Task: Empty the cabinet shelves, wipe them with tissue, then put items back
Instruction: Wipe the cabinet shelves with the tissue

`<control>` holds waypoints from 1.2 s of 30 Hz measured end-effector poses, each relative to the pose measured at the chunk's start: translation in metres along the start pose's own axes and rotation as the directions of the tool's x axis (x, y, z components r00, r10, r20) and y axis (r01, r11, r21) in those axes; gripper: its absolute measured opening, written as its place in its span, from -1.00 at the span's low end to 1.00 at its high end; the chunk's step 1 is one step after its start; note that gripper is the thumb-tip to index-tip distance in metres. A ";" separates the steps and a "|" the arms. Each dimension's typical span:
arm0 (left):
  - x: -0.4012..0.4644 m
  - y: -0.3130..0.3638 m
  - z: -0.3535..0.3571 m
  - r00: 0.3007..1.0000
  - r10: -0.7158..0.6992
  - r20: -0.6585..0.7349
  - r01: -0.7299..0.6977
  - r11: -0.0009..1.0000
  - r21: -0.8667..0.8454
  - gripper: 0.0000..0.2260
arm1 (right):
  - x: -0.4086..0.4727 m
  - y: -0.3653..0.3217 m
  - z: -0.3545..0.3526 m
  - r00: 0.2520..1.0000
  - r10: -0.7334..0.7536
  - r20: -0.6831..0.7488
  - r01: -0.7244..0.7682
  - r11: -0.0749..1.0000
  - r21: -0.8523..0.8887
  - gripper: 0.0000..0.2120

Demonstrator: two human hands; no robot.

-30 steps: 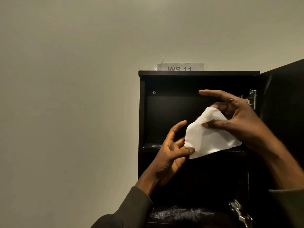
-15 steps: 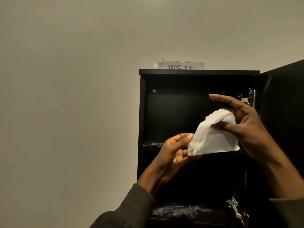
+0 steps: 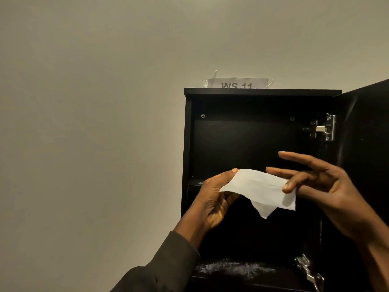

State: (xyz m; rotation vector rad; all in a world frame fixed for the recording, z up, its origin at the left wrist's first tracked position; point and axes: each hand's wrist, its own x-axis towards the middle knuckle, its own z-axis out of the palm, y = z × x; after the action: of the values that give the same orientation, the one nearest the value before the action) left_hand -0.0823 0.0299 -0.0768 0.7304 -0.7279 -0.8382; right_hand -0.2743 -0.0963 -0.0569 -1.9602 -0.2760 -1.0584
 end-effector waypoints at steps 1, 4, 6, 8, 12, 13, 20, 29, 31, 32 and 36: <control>0.001 -0.001 0.000 1.000 -0.011 -0.023 0.011 1.000 0.018 -0.77 | -0.004 0.003 -0.001 1.000 -0.003 -0.010 0.003 0.999 0.035 -0.44; 0.002 -0.004 0.000 0.997 -0.027 -0.068 0.035 0.992 0.117 -0.71 | -0.011 0.014 -0.001 0.999 -0.008 -0.036 0.013 0.991 0.133 -0.52; 0.003 -0.008 0.002 0.995 0.000 -0.095 0.017 0.983 0.181 -0.72 | -0.014 0.019 0.000 0.996 0.027 -0.088 -0.005 0.968 0.250 -0.52; 0.004 -0.013 0.005 0.992 0.057 -0.110 -0.028 0.970 0.242 -0.73 | -0.011 0.022 0.005 0.985 0.117 -0.129 -0.074 0.952 0.297 -0.56; 0.009 -0.021 0.008 0.968 0.238 -0.084 -0.153 0.818 0.555 -0.66 | -0.006 0.032 0.020 0.910 0.415 0.019 -0.415 0.905 0.097 -0.42; 0.010 -0.023 0.008 0.960 0.273 -0.070 -0.172 0.763 0.623 -0.67 | -0.006 0.034 0.022 0.888 0.458 0.046 -0.460 0.886 0.062 -0.46; 0.017 -0.023 0.003 0.943 0.331 -0.045 -0.184 0.627 0.757 -0.69 | -0.001 0.041 0.022 0.841 0.541 0.022 -0.541 0.839 0.050 -0.56; 0.016 0.001 0.001 0.994 0.081 0.071 -0.107 0.784 0.612 -0.64 | 0.030 0.030 0.011 0.806 0.582 0.106 -0.576 0.813 -0.088 -0.70; 0.021 0.005 0.004 0.985 0.151 0.082 -0.167 0.742 0.649 -0.68 | 0.040 0.030 0.008 0.820 0.568 0.072 -0.562 0.822 -0.093 -0.75; 0.024 0.008 0.007 0.976 0.203 0.080 -0.205 0.722 0.661 -0.70 | 0.047 0.030 0.007 0.827 0.561 0.037 -0.556 0.826 -0.087 -0.76; 0.038 0.021 0.020 0.925 0.380 0.001 -0.272 0.661 0.699 -0.77 | 0.076 0.033 -0.005 0.830 0.548 -0.105 -0.550 0.835 0.009 -0.85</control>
State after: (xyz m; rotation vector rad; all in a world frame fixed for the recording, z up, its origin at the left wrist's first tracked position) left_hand -0.0724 0.0020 -0.0389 1.2714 -1.0185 -0.1395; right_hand -0.2130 -0.1349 -0.0170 -1.8281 0.3495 -0.7720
